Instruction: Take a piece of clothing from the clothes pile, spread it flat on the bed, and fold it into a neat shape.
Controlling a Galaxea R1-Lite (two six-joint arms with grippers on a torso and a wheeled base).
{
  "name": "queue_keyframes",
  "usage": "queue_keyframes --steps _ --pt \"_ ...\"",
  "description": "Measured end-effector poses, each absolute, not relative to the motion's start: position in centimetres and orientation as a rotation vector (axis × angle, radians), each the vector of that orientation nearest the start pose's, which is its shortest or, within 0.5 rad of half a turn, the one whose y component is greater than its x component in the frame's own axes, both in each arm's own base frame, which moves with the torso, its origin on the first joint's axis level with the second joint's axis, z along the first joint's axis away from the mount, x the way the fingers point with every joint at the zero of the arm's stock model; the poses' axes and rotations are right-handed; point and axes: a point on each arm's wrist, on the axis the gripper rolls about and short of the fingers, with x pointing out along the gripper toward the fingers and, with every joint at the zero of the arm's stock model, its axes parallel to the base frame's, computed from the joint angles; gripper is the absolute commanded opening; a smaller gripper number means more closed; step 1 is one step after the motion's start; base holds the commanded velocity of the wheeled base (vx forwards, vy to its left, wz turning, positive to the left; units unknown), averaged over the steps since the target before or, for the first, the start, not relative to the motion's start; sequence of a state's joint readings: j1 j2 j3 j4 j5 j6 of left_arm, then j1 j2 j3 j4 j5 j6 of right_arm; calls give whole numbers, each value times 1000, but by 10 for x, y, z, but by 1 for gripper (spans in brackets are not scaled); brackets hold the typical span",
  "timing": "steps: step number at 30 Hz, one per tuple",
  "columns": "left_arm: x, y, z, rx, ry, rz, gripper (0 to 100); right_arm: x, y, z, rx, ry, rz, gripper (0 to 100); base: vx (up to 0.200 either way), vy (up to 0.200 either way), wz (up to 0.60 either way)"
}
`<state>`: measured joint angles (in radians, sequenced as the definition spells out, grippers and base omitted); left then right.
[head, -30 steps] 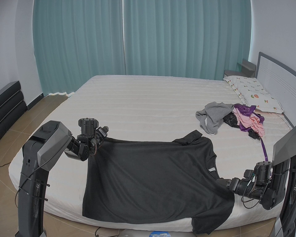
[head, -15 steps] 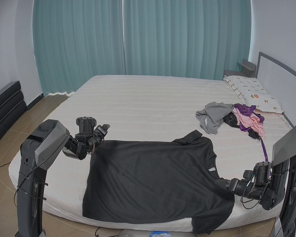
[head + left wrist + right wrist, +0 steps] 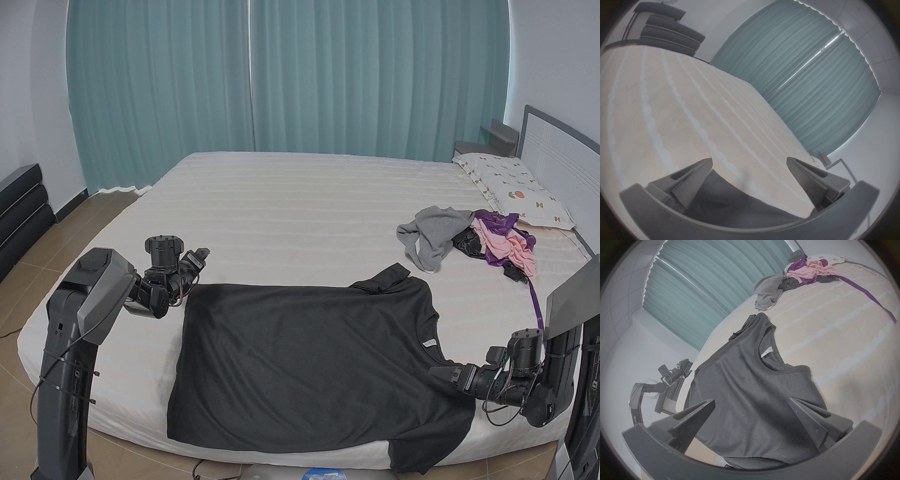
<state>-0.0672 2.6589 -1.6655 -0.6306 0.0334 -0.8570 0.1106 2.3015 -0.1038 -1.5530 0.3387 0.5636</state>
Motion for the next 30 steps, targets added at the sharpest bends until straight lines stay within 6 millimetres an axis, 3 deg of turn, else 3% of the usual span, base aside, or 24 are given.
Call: queue_keyframes --steps 5,15,16,24,30 --pt "521 -25 -18 -753 366 157 100 239 35 -24 607 754 245 100 0 0 0" --pt "518 -31 -35 -736 415 168 100 239 36 -27 606 764 243 100 0 0 0" --pt "517 -32 -36 -734 428 171 0 239 36 -27 606 764 244 100 0 0 0" --pt "518 -36 -41 -726 472 193 0 243 37 -26 597 741 233 100 0 0 0" --pt "524 -35 -34 -717 400 256 0 263 38 -23 573 644 171 100 0 0 0"
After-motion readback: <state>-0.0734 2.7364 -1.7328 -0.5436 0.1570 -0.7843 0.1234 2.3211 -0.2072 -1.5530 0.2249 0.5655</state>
